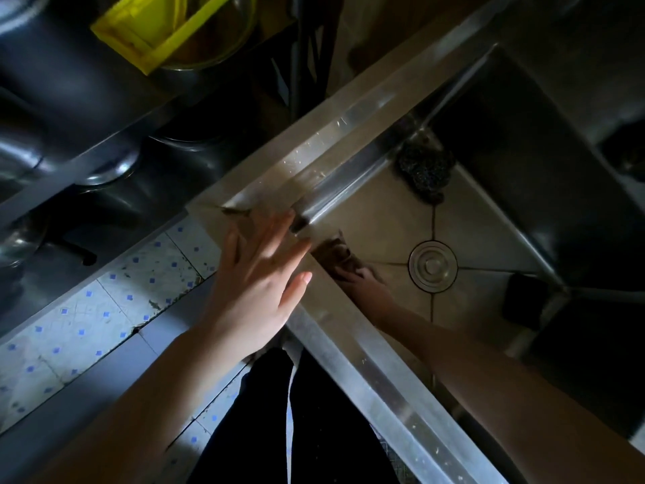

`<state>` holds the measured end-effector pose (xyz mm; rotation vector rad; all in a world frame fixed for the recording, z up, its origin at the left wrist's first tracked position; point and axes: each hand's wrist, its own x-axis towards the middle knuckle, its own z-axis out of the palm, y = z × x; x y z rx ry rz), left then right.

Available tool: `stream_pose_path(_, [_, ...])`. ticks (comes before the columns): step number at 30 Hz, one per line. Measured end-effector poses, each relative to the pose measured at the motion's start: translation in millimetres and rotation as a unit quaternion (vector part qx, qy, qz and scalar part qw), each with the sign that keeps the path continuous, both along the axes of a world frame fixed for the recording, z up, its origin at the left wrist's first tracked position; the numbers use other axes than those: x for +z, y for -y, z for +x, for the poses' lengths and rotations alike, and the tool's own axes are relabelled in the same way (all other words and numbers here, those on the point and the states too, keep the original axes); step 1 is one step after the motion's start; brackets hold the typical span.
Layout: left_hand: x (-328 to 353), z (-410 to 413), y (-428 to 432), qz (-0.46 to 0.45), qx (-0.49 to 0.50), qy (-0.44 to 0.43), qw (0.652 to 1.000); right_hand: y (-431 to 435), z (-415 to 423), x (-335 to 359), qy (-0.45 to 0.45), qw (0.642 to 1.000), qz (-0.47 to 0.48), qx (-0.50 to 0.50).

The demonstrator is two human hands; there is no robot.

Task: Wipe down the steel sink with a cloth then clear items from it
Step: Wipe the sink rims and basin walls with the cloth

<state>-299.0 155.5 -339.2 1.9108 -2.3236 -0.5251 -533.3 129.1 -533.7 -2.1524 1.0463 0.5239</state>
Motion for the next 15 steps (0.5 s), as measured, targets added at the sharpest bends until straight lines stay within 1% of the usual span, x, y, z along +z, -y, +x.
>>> stream_pose_path(1, [1, -4, -4, 0.005, 0.006, 0.0, 1.0, -10, -10, 4, -0.003, 1.0, 0.01, -0.003])
stream_pose_path(4, [1, -19, -14, 0.001, 0.01, -0.003, 1.0, -40, -52, 18, -0.026, 0.999, 0.001, 0.033])
stream_pose_path(6, [1, -28, -23, -0.002, 0.011, 0.0, 1.0, -58, -83, 28, -0.041, 0.999, 0.017, 0.032])
stream_pose_path(10, [0, -57, -39, 0.009, 0.019, 0.007, 1.0, -87, -140, 40, -0.082, 0.992, 0.056, 0.082])
stream_pose_path(12, [1, -69, -47, 0.009, 0.024, 0.013, 1.0, -95, -152, 41, -0.087, 0.988, 0.069, 0.111])
stream_pose_path(15, [1, -79, -57, -0.008, 0.018, 0.028, 0.999, -89, -155, 34, -0.075, 0.986, 0.058, 0.135])
